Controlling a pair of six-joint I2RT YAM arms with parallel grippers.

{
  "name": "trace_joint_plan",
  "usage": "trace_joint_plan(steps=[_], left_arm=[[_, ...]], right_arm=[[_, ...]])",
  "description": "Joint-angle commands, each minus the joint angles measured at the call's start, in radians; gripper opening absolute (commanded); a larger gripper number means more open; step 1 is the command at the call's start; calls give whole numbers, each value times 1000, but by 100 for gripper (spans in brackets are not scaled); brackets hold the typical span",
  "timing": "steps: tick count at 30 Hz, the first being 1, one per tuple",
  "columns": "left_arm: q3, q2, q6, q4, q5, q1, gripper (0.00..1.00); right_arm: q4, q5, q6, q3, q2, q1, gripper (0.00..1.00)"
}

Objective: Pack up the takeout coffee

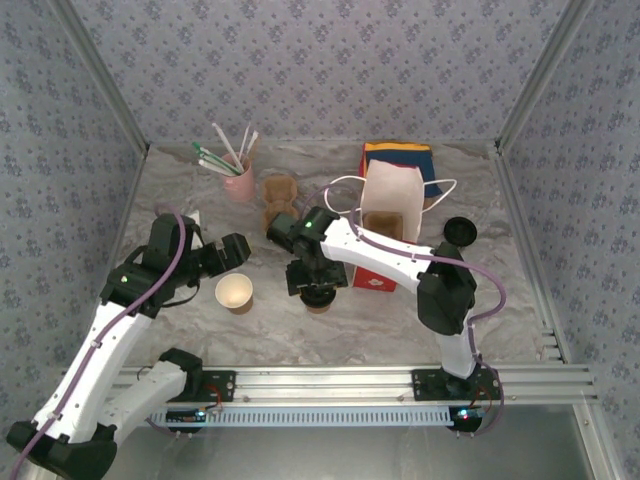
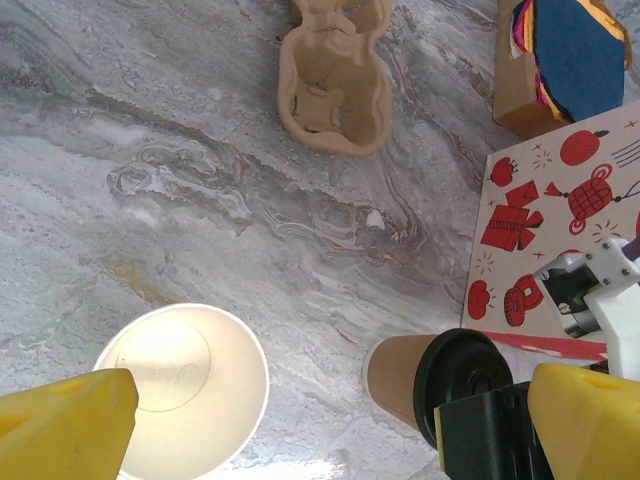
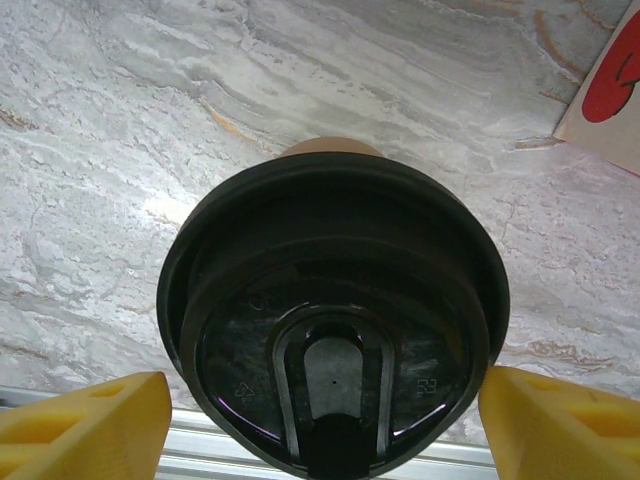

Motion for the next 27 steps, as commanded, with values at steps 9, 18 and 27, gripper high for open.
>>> trace_joint_plan(steps=[9,18,27], left_arm=[[-6,-4,-7,8,-12,5,100],[-6,-1,-9,13,-6,6,100],[-8,0,-11,17,-2,5,100]], right_arm=[[3,-16,-5,-13,21,-8,79],[19,-24,-6,-24,26,-12,78],[30,-26,-6,-30,29,-11,78]])
